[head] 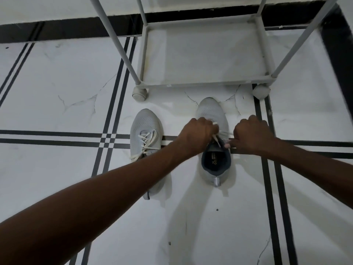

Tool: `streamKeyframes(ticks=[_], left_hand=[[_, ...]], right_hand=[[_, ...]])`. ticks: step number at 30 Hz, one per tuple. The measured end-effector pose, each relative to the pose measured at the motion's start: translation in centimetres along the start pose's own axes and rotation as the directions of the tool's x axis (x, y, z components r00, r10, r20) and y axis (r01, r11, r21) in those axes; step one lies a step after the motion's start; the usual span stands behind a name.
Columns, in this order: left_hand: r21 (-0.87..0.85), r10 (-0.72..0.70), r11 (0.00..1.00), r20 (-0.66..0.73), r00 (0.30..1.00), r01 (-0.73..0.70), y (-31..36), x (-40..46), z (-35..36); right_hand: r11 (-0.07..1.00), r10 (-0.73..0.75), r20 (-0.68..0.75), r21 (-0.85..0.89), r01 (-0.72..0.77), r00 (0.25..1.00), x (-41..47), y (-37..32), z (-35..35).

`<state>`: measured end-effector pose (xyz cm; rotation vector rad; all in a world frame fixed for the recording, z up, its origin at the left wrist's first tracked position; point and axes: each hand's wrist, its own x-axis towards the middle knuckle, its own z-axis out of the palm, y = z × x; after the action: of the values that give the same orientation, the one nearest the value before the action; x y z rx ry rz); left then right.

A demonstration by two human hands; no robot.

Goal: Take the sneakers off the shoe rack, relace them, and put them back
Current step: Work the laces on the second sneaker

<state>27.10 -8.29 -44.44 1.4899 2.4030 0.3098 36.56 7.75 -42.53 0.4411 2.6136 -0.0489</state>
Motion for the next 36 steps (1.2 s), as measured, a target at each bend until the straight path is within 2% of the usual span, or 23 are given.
streamKeyframes(ticks=[3, 5, 7, 8, 11, 12, 14, 18, 20, 23, 27, 30, 36], left_hand=[[0.124, -0.016, 0.992, -0.046, 0.999, 0.022, -1.2, -0.7, 0.4], [0.054, -0.182, 0.981, -0.089, 0.979, 0.187, -2.8, -1.3, -0.2], [-0.040, -0.377, 0.926, -0.064, 0.924, 0.375, -4.2, -1.9, -0.8], [-0.067, -0.412, 0.911, -0.078, 0.908, 0.408, -4.6, -2.1, -1.0], [-0.132, -0.365, 0.928, -0.141, 0.920, 0.348, -3.1, -1.7, -1.1], [-0.187, -0.359, 0.924, -0.118, 0.926, 0.335, -2.2, -1.3, -0.8], [-0.266, -0.381, 0.893, -0.019, 0.924, 0.363, -0.3, -0.6, 0.0], [-0.356, -0.462, 0.817, 0.068, 0.884, 0.454, 0.9, -0.1, 1.1], [-0.411, -0.467, 0.783, 0.106, 0.878, 0.466, 0.6, 0.0, 1.1], [-0.458, -0.437, 0.761, 0.161, 0.885, 0.460, -0.3, -0.5, 0.7], [-0.360, -0.345, 0.859, 0.116, 0.931, 0.363, -1.6, -1.5, 0.5], [-0.250, -0.251, 0.928, 0.126, 0.960, 0.276, -1.9, -2.5, 1.4], [-0.128, -0.214, 0.964, 0.140, 0.967, 0.232, -2.8, -3.5, 2.0]], right_hand=[[0.996, 0.090, 0.098, 0.014, -0.091, 0.991, 0.1, 1.3, 0.3], [0.986, 0.148, 0.120, 0.061, -0.156, 0.982, -0.1, 2.7, 0.9], [0.979, 0.128, 0.118, 0.145, -0.145, 0.985, -0.2, 3.7, 2.1], [0.978, 0.110, 0.084, 0.169, -0.123, 0.990, -0.1, 3.7, 2.7], [0.989, 0.012, -0.117, 0.148, 0.005, 0.993, 0.2, 2.0, 3.4], [0.984, -0.058, -0.180, 0.157, 0.087, 0.982, 0.4, 1.3, 3.4], [0.939, -0.124, -0.250, 0.284, 0.195, 0.960, 0.3, 0.0, 2.8], [0.792, -0.001, -0.198, 0.598, 0.122, 0.980, 0.1, -1.0, 2.9], [0.740, 0.024, -0.163, 0.666, 0.091, 0.986, 0.2, -0.9, 3.3], [0.724, 0.025, -0.194, 0.680, 0.116, 0.981, 0.3, -0.7, 3.7], [0.799, -0.008, -0.218, 0.586, 0.137, 0.976, 0.5, 0.4, 4.4], [0.802, -0.041, -0.236, 0.571, 0.173, 0.971, 1.1, 1.1, 4.6], [0.823, -0.068, -0.234, 0.537, 0.187, 0.970, 1.7, 1.3, 4.4]])
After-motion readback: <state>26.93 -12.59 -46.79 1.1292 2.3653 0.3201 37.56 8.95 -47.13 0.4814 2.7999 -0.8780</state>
